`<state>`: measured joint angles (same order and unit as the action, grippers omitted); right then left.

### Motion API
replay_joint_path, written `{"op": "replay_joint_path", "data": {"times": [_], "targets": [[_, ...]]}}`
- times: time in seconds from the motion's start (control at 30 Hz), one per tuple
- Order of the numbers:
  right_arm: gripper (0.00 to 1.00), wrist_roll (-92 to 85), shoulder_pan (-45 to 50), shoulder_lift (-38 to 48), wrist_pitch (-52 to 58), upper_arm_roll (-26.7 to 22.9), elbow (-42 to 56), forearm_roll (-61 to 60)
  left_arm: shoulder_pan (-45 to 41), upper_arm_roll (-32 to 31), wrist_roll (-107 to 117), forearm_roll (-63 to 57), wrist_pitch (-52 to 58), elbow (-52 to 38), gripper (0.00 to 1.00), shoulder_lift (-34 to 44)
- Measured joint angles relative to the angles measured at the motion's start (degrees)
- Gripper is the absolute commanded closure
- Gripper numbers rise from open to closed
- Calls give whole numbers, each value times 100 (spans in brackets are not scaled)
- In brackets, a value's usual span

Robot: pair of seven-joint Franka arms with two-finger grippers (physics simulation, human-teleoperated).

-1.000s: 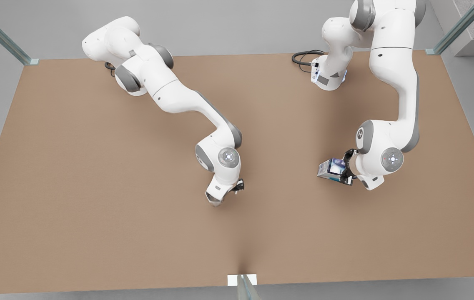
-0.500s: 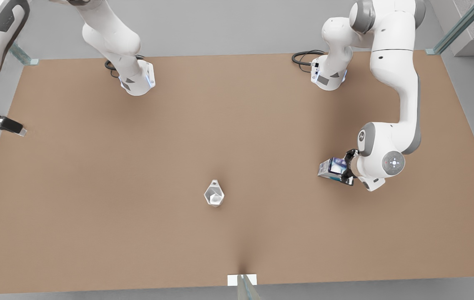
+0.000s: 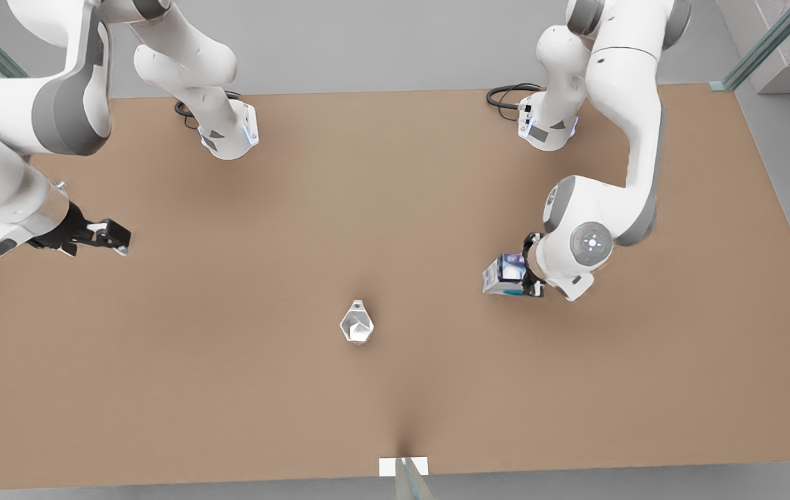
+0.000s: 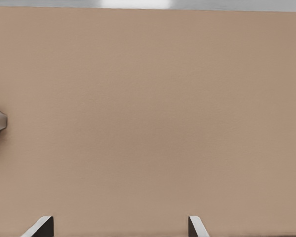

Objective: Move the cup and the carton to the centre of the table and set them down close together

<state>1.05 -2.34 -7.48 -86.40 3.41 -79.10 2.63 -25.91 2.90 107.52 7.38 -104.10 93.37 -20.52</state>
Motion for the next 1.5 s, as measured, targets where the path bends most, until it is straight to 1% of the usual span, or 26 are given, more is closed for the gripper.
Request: {"op": "replay_joint_path", "data": {"times": [0.03,0.13,0.2,0.33,0.4,0.43,0.6,0.63,0.67,0.7,0.77,0.83,0.87,0.9,0.93,1.0,1.07,1.1,1.13,1.23,1.27,1.33,1.47,1.5], "targets": [[0,0,67,0,0,1,0,-5,-297,-37,516,8,-82,-83,47,-26],[0,-8,94,0,18,1,7,-7,-361,-1140,1422,-97,-380,-158,46,-89],[0,-17,204,-41,10,2,33,17,-363,-1664,1624,-245,-470,-384,46,-292],[0,-32,-43,-80,9,0,36,-29,-350,-2080,1627,-580,-1005,-408,45,-582],[0,-25,16,-122,9,2,44,-31,-346,-2123,1618,-692,-1225,-408,45,-725],[0,-5,30,-123,9,1,44,9,-358,-2272,1635,-753,-1272,-412,45,-811],[0,-18,95,-123,27,-2,58,13,-440,-2328,1816,-917,-1278,-443,44,-940],[0,-52,-1,-162,27,-3,32,-410,-442,-2328,1820,-929,-1337,-443,41,-952],[0,-59,-618,-303,30,-12,14,-1417,-436,-2328,1822,-943,-1348,-443,2,-984],[0,-61,-988,-326,34,-23,9,-1500,-433,-2329,1824,-970,-1350,-442,0,-994],[0,-62,-654,-324,30,-14,9,-1502,-433,-2329,1826,-1037,-1359,-459,0,-1025],[0,-62,-787,-333,35,-18,9,-1502,-439,-2329,1826,-1072,-1359,-460,0,-1024],[0,-44,-664,-318,35,-3,48,-1042,-433,-2329,1826,-1083,-1359,-460,0,-1033],[0,-37,-316,-316,35,-1,69,-85,-433,-2329,1826,-1091,-1359,-460,0,-1032],[0,-35,-191,-315,35,4,70,-19,-433,-2329,1834,-1098,-1359,-460,0,-1033],[0,-35,-370,-316,35,0,70,-17,-433,-2329,1834,-1106,-1359,-460,0,-1033],[0,-27,-302,-316,35,2,62,-17,-433,-2329,1843,-1111,-1345,-483,0,-1025],[0,-45,-345,-321,307,1,22,-30,-433,-2329,1843,-1115,-1320,-486,0,-1003],[0,-8,-357,-555,1076,1,-32,-17,-433,-2329,1843,-1120,-1256,-486,0,-985],[0,-9,-372,-615,1160,1,-18,-43,-433,-2329,1826,-1128,-994,-486,0,-937],[0,-9,-368,-615,1156,1,-18,-38,-432,-2320,1811,-1130,-876,-486,0,-920],[0,-32,-418,-390,90,1,-22,-141,-435,-2320,1800,-1130,-602,-586,0,-860],[0,-18,-437,-272,27,1,-62,-166,-433,-2320,1817,-1122,-484,-649,0,-853],[0,-13,-460,-277,13,1,-62,-166,-350,-2299,1688,-1119,-374,-658,0,-676]]}}
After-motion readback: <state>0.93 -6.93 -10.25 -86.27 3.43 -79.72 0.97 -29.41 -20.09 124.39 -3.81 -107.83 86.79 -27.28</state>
